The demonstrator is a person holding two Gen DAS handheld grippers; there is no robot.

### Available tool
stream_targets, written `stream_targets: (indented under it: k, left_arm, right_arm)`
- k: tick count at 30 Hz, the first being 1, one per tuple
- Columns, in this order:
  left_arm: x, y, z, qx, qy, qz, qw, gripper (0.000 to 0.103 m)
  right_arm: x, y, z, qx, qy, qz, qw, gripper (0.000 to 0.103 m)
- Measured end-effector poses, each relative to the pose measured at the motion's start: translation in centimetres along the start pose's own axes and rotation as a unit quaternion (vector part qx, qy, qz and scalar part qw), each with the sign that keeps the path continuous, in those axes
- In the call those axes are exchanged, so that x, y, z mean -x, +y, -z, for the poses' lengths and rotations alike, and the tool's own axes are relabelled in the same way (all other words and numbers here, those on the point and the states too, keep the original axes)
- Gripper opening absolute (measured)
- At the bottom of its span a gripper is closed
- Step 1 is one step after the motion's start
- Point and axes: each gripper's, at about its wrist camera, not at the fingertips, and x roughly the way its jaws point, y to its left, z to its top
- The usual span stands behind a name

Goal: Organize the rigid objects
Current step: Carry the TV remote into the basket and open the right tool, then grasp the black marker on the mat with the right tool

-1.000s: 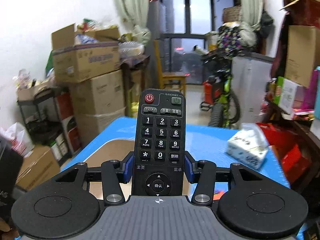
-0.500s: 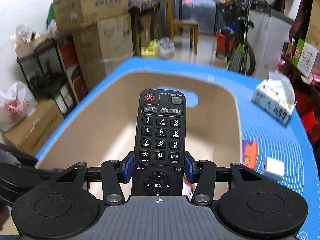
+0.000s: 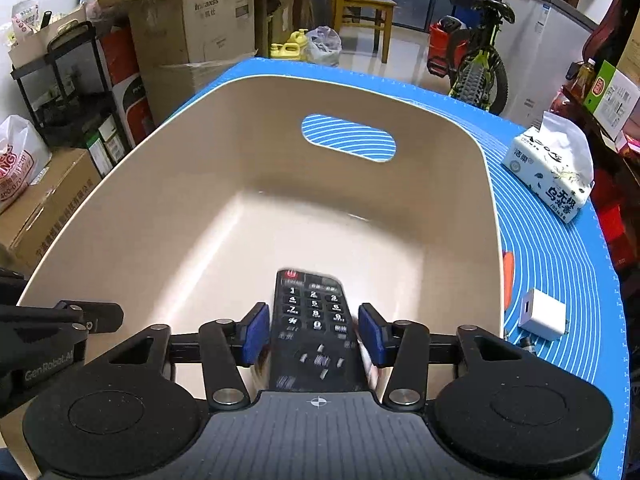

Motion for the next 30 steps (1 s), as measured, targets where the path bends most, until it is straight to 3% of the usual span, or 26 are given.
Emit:
stream_targets:
  k: [9,11,15,21,25,30]
  left_arm:
    - [0.0,0.1,0.0,0.001,0.001,0.0,1.0,0.003]
    - [0.0,0.1,0.0,0.001,0.001,0.0,1.0,0.003]
    - [0.0,0.1,0.0,0.001,0.001,0.0,1.0,0.003]
    - [-0.1,0.0,0.0,0.0,0.002,-0.002,1.0,0.003]
    - [-0.1,0.0,0.0,0.0,0.002,-0.002,1.0,0.003]
    - [0.0,0.0,0.0,0.0,0.002,-0.002,1.0,0.003]
  right_arm:
    - [3.1,-1.0,0.3,-0.003,-0.07,-0.044,0.997,0.084]
    - [4.1,-2.0,0.3,-0.016,-0.09,-0.053,0.994,0.084]
    - [6.3,-4.7,0.2,-0.045,-0.128,-0.047,0.99,0.084]
    - [8.8,-9.2,0.8,-0.071,-0.172,-0.003,0.983,0.09]
    - [8.9,-12.6,1.9,-0.089,-0.169,0.028,0.981,0.09]
    - [7.4,-15.4,3.9,-0.097,-0.133,0.056,0.985,0.09]
